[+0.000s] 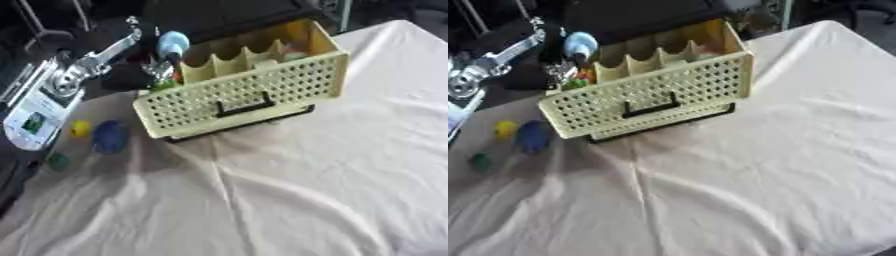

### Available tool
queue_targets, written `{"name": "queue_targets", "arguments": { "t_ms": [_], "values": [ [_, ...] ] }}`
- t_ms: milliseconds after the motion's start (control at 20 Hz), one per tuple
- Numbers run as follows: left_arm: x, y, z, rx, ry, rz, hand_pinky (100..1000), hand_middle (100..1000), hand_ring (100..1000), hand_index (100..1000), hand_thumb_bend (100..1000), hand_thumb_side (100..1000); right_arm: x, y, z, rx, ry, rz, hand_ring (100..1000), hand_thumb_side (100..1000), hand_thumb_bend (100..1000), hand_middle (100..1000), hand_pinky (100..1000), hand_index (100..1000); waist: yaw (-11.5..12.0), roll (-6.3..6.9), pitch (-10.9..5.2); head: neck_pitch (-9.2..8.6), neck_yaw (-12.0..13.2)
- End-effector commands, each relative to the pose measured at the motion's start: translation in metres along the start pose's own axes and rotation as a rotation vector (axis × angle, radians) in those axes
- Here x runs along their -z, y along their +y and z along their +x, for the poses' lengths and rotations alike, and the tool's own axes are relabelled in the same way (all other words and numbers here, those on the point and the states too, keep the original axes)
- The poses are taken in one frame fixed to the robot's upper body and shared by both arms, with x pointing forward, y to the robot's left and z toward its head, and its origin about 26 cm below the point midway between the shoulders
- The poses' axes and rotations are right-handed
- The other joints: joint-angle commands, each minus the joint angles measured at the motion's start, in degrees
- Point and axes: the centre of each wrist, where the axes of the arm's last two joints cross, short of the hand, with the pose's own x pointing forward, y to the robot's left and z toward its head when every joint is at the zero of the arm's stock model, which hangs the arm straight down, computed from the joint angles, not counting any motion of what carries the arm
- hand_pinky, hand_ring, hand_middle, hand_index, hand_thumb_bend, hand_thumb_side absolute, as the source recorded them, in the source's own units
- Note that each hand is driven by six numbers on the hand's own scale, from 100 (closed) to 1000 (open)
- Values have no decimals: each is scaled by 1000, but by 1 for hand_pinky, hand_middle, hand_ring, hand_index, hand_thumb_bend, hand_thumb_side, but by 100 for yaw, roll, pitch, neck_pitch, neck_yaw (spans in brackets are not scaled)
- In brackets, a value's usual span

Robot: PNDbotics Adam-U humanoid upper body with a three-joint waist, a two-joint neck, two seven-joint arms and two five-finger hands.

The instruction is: Pick up objects from table and place into drawer.

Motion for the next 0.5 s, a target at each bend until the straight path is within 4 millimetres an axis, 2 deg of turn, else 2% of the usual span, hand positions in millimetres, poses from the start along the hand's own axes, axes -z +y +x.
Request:
{"name": "queue_targets", "arguments": {
  "t_ms": [50,250,500],
  "values": [
    [2,5,-7,7,19,18,478,515,543,841,100,819,7,2,1,11,-21,17,755,967,100,721,787,808,-31,-46,-73,-87,49],
    [4,3,-9,-9,9,26,465,511,538,859,100,834,7,3,1,13,-18,14,755,970,100,721,788,809,-74,-42,-48,-116,61],
    [5,-1,-11,-7,4,8,481,555,559,972,100,852,7,4,0,12,-12,9,755,974,100,720,790,806,-110,-41,-11,-149,78]
  ]
}}
